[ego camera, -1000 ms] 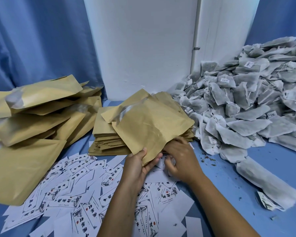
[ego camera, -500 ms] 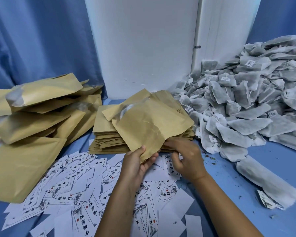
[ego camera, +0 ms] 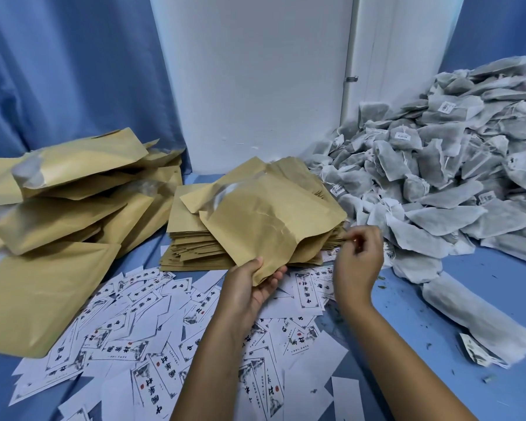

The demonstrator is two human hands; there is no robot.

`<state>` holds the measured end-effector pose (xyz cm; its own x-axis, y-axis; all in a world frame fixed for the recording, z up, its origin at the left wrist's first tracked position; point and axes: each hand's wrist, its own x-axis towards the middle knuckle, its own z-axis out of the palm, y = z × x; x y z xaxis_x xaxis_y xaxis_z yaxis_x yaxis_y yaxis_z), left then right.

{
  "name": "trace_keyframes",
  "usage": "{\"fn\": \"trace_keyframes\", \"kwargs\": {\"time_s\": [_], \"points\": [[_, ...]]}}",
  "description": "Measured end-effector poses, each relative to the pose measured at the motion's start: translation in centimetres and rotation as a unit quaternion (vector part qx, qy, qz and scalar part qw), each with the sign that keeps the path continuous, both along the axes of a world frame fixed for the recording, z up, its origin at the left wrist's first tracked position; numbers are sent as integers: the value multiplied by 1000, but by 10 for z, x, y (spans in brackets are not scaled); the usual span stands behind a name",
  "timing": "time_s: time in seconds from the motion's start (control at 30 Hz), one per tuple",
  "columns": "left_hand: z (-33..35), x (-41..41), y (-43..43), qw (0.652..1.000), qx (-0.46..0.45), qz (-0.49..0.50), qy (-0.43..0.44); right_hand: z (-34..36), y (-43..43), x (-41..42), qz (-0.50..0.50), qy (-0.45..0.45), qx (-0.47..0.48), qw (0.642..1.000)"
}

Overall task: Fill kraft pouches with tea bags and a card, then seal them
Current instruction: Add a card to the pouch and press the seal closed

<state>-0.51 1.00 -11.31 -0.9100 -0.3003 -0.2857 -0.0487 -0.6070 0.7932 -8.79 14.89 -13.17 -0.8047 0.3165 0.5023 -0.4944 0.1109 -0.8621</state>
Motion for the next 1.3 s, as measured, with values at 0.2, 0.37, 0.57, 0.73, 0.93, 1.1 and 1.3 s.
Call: {"fn": "trace_keyframes", "kwargs": {"time_s": [0.2, 0.37, 0.57, 0.73, 0.93, 1.1, 1.3], "points": [[-7, -2, 4, 997, -42, -53, -39, -7, -1, -14, 293, -297, -172, 893], [-9, -1, -5, 990, -97, -39, -89, -12, 2, -17, 227, -297, -201, 905], [-9, -3, -3, 989, -112, -43, -91, -5, -3, -11, 275, -293, -213, 891], [-10, -4, -3, 991, -98, -43, -82, -12, -4, -13, 197, -287, -190, 918], [-10, -3, -2, 991, -109, -30, -64, -10, -8, -10, 250, -298, -140, 910], [-14, -4, 2, 987, -145, -40, -57, -9, -6, -9, 242, -302, -177, 905], [-27, -9, 4, 979, -182, 43, -75, -8, -10, -4, 311, -345, -166, 870]]}}
